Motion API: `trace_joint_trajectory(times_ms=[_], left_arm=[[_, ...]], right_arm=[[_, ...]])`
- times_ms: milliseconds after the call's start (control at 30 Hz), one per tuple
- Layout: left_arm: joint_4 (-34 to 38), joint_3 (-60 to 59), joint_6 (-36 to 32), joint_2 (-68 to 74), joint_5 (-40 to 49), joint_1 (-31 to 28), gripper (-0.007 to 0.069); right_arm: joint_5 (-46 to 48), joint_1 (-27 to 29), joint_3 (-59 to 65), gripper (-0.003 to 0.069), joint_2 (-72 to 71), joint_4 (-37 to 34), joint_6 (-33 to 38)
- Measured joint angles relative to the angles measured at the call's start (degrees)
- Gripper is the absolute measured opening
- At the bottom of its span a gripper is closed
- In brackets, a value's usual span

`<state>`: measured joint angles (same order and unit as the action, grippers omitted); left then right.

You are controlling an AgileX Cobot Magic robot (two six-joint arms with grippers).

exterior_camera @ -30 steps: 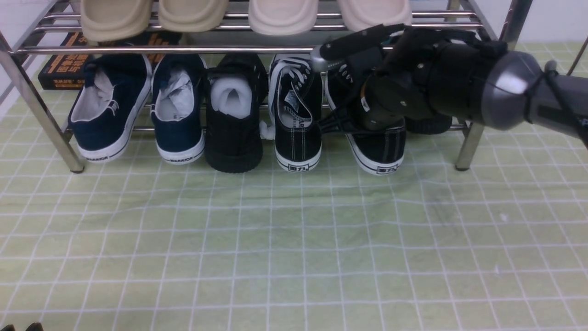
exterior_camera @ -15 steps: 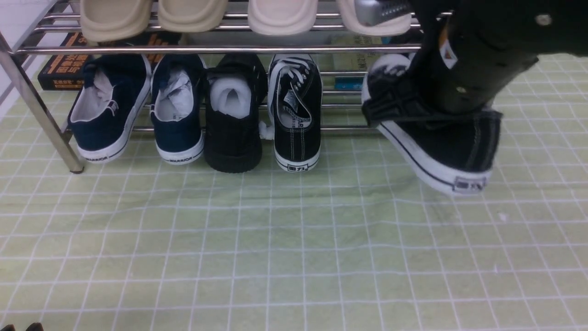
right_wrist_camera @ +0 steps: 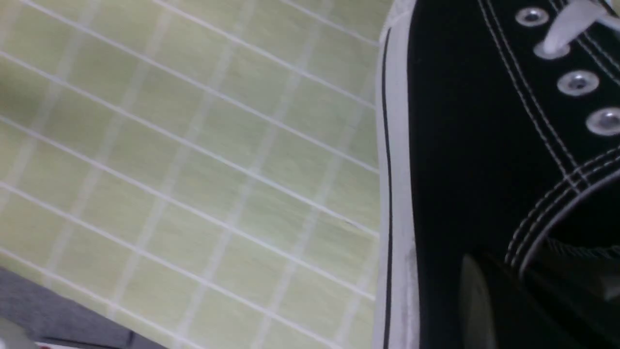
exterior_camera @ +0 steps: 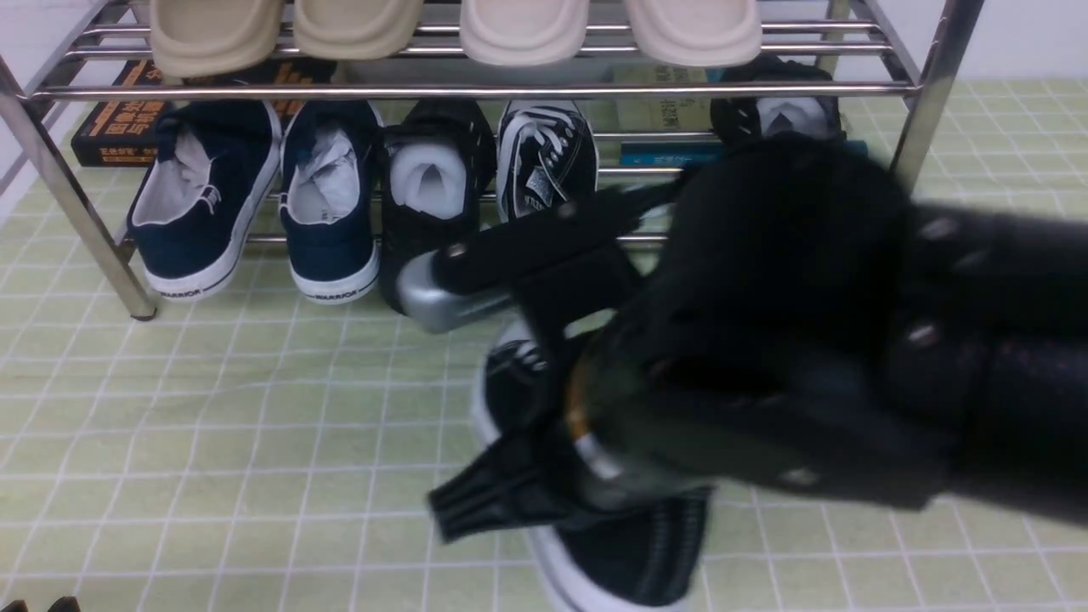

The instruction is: Take the shoes off the shelf with your hand from the green coffee tablecloth.

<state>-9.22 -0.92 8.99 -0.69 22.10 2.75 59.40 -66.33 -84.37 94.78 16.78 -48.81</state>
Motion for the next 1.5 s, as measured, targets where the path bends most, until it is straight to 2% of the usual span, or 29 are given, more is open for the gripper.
trace_joint_trajectory(times_ms=[333, 833, 1100, 1367, 1400, 1467, 1500], left_arm=[[0.00, 0.00, 0.00, 0.00, 0.00, 0.00, 0.0239], [0.00, 0.00, 0.00, 0.00, 0.00, 0.00, 0.0239], [0.00, 0.00, 0.00, 0.00, 0.00, 0.00, 0.0239], [0.00, 0.00, 0.00, 0.00, 0.00, 0.00, 0.0239], [0.00, 0.00, 0.00, 0.00, 0.00, 0.00, 0.0239], [0.00, 0.00, 0.00, 0.00, 0.00, 0.00, 0.0239], [0.00, 0.00, 0.00, 0.00, 0.00, 0.00, 0.0239]], right_arm=[[-11.60, -0.05, 0.00, 0.0013, 8.77, 5.13, -11.18], [-12.85, -0.05, 0.00, 0.0021, 15.26, 18.38, -28.17], [-13.67, -0.11, 0.00, 0.0035, 18.92, 19.55, -29.55], [-12.99, -0.06, -0.13, 0.0131, 19.48, 19.26, -32.12], [-12.99, -0.06, -0.34, 0.0180, 19.29, 17.95, -32.12], [-12.99, -0.06, -0.63, 0.0223, 18.92, 16.49, -32.06], [-12.84, -0.06, -1.17, 0.0283, 18.21, 14.04, -31.03]])
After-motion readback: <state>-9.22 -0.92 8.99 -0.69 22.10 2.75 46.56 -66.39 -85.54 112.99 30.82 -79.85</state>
